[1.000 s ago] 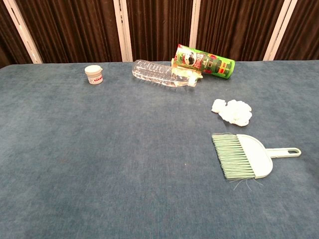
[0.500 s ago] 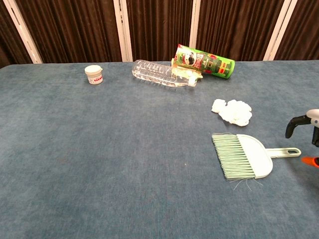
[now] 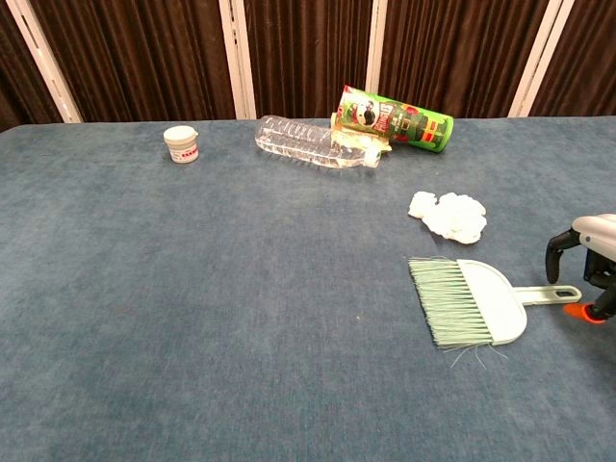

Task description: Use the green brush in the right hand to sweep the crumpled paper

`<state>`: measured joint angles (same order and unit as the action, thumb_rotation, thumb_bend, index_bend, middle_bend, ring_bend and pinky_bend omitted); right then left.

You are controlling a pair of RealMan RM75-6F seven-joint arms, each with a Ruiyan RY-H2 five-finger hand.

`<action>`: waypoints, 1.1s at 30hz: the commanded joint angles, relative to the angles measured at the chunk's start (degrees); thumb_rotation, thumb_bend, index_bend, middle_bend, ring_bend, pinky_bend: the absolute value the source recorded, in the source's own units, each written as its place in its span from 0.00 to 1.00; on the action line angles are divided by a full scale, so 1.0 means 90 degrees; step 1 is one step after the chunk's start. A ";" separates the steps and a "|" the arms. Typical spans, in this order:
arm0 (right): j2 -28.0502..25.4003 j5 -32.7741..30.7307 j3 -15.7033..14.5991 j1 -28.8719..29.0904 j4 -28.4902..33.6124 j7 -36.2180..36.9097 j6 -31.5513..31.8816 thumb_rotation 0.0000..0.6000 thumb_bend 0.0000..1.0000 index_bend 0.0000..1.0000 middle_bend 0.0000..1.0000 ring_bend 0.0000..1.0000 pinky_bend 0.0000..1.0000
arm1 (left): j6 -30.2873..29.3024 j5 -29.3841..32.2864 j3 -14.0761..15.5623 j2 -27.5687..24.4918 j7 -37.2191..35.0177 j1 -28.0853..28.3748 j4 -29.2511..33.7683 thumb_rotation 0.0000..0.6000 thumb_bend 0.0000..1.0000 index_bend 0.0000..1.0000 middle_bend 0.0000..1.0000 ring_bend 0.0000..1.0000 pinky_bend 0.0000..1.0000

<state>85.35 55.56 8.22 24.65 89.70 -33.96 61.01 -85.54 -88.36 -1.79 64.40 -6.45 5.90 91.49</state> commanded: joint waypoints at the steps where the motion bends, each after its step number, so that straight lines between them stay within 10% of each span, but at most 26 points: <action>1: 0.0053 -0.0024 -0.0010 0.0029 -0.0055 0.0053 0.0002 1.00 0.32 0.47 1.00 1.00 0.97 | 0.0000 0.0000 0.0000 0.0000 -0.0001 0.0001 0.0003 1.00 0.00 0.00 0.00 0.00 0.02; 33: 0.0406 -0.0306 -0.0083 0.0293 -0.0268 -0.0167 0.0204 1.00 0.32 0.48 1.00 1.00 0.97 | 0.0024 -0.0001 0.0005 -0.0022 -0.0036 0.0022 0.0001 1.00 0.00 0.00 0.00 0.00 0.02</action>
<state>88.98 53.12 7.51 27.23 87.43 -35.32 62.97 -85.31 -88.37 -1.74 64.20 -6.78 6.11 91.50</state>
